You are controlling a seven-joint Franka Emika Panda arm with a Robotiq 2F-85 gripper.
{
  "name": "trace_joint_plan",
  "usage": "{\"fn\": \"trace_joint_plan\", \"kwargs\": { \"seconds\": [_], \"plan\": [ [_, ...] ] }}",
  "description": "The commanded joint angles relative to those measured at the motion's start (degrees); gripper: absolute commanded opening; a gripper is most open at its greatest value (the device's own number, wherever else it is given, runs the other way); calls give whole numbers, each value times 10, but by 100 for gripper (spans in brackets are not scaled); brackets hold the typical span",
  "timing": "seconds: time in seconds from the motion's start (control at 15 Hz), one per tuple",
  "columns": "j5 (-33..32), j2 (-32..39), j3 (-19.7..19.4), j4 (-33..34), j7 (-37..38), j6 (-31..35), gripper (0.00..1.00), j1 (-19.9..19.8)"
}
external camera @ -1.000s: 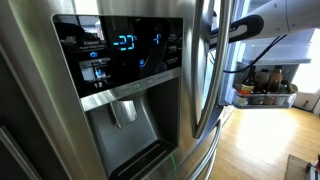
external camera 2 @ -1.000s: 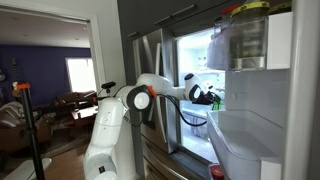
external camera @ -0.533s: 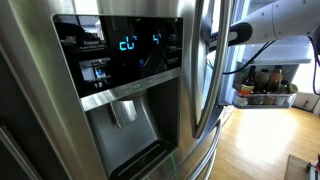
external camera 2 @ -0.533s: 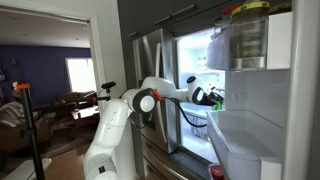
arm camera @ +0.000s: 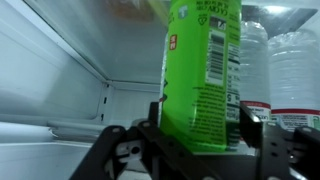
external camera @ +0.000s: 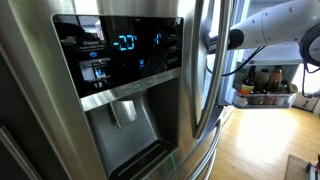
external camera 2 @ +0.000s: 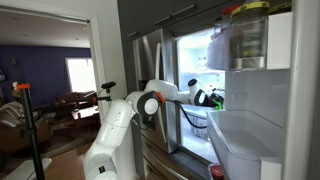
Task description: Put the green bottle on top tray of fridge, then put it on the top fridge side rack
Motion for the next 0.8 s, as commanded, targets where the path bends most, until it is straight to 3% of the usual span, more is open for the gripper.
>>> {"fn": "trace_joint_plan", "kwargs": {
  "seconds": [0.0,0.2,0.73],
  "plan": [
    [10,19,-1,23,-1,3,46,3],
    [11,-13,0,-1,0,-33,39,4],
    [-35,-121,-32,-80,52,-107,37,27]
  ]
}}
